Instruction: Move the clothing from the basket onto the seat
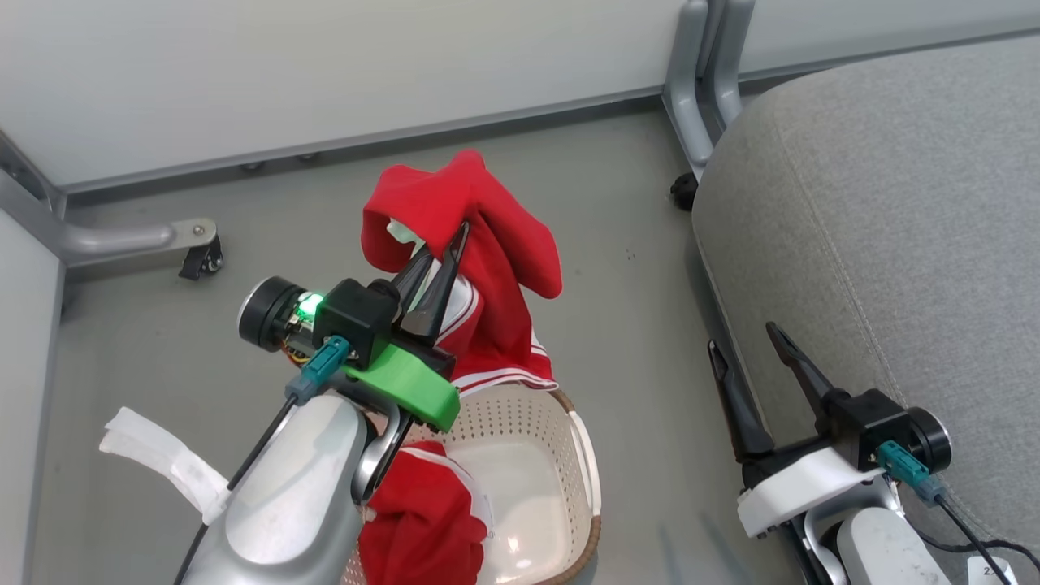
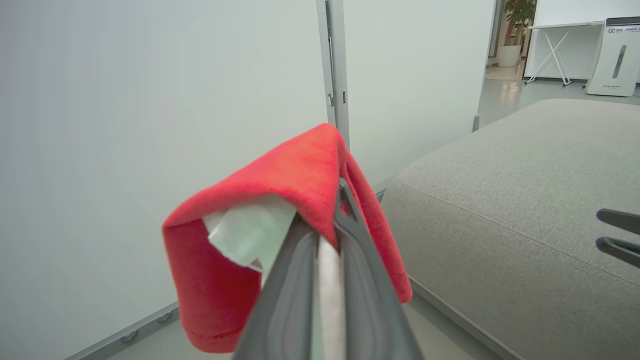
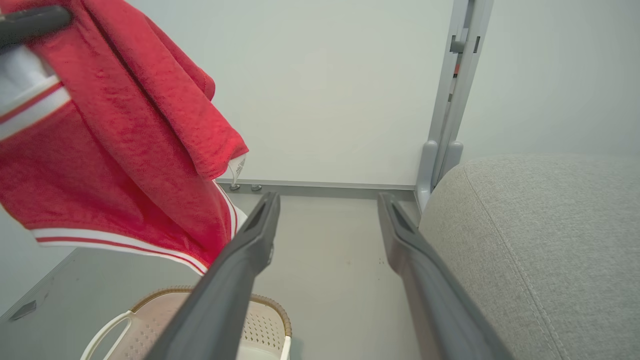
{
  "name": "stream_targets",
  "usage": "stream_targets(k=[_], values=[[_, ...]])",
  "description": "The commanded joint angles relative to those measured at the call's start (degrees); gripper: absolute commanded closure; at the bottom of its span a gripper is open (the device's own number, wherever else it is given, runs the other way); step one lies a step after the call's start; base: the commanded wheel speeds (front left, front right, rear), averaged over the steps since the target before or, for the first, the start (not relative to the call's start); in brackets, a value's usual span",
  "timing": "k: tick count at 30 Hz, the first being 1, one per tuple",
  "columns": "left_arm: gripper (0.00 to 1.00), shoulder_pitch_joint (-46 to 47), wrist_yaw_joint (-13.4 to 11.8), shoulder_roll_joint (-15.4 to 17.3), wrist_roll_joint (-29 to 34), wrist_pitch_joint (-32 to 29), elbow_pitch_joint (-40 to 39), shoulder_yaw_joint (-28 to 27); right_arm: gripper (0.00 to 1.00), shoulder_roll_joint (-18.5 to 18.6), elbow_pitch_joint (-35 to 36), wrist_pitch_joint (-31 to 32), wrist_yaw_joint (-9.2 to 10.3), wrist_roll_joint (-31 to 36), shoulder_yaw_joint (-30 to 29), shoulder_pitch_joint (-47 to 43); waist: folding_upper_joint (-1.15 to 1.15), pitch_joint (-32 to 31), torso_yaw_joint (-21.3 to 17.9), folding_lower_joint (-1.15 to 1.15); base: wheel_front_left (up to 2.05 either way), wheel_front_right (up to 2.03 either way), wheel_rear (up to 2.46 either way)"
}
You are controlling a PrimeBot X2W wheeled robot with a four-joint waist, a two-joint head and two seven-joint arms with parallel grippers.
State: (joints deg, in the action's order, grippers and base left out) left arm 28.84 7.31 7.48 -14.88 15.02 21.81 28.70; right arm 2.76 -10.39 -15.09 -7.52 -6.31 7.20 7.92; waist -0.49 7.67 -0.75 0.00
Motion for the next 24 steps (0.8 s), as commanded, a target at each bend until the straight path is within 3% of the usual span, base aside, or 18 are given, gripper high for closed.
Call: stream_targets(k=[1,24], values=[[1.00,1.00,0.16,-0.16,0.36,0.23,-0.93,-0.13,0.00,0.22,-0.24,-0.12,0.06,-0.42,0.12,-1.04,0.49,-1.92,-0.11,0.00,0.00,0.00,0.00],[1.00,3.87,0.15,0.05,0.66,0.23,-6.05,2.87,0.00,0.22,0.74,-0.12,0.06,-1.11,2.38,-3.30,0.49,-5.71,-0.42,0.00,0.00,0.00,0.00]])
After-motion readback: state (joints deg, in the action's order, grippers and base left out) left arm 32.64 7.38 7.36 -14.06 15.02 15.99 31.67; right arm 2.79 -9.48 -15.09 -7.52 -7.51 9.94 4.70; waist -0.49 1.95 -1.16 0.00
